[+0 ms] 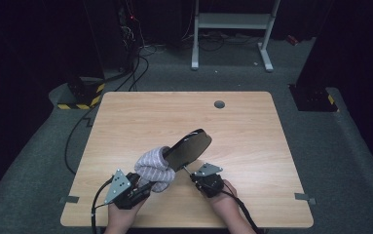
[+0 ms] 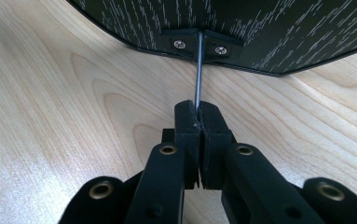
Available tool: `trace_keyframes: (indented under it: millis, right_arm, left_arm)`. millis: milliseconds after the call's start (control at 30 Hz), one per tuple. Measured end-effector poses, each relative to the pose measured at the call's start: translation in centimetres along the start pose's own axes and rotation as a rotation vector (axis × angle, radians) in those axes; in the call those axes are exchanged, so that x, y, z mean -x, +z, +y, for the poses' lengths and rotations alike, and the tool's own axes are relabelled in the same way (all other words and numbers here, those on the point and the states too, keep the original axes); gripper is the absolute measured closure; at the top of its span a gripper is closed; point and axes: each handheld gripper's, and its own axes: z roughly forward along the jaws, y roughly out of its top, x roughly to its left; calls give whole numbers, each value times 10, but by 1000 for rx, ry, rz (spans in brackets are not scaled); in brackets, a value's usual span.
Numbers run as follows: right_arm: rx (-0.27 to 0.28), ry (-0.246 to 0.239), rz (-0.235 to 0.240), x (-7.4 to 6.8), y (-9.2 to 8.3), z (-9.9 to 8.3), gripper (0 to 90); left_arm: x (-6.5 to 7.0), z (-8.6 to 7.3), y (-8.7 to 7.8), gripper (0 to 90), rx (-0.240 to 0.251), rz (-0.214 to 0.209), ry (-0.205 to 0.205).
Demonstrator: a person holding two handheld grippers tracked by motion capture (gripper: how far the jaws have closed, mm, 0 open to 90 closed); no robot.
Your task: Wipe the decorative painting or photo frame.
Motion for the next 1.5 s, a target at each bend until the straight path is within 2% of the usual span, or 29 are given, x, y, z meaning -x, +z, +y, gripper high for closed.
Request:
trace_keyframes:
  millis: [200,367,467,533,567,600,767,833,1000,1067,1167,1267,1300,1400,1500]
  right_arm:
    - [2,4,6,1,0,0,879]
    - [2,5,3,1,0,0,875]
    - [2,3,1,0,0,0,875]
    - [3,4,1,0,0,0,876]
    - [2,4,1,0,0,0,877]
    - [2,3,1,0,0,0,877]
    - [0,-3,-2,0,0,0,880]
    - [1,-9,-5,0,0,0,881]
    - [2,-10,-2,0,0,0,878]
    - [2,-9,-1,0,0,0,876]
    - [1,-8,0,0,0,0,875]
    - [1,-4,-1,0,0,0,872]
    - [0,-4,-1,0,0,0,872]
    - [1,-4,-2,0,0,0,872]
    - [0,-5,-2,0,0,0,873]
  left_arm:
    - [-8,-13,15,607,-85,-25,-34]
    - [-15,-25,21,607,-153,-12,-37]
    - [-15,-23,19,607,-156,-11,-45]
    - [-13,-20,15,607,-135,-15,-44]
    - [-11,-18,13,607,-115,-20,-51]
    - [-10,-14,10,606,-95,-18,-39]
    - [-4,2,-5,604,22,-39,-31]
    - [-3,2,-4,603,23,-35,-23]
    - [-11,-7,4,606,3,-32,-48]
    - [-16,-14,9,608,-30,-39,-73]
    - [-21,-25,19,609,-116,-39,-95]
    - [-25,-32,23,609,-149,-36,-118]
    - [-25,-32,23,609,-156,-34,-111]
    - [-27,-32,18,609,-155,-36,-108]
    - [-31,-30,9,609,-113,-32,-116]
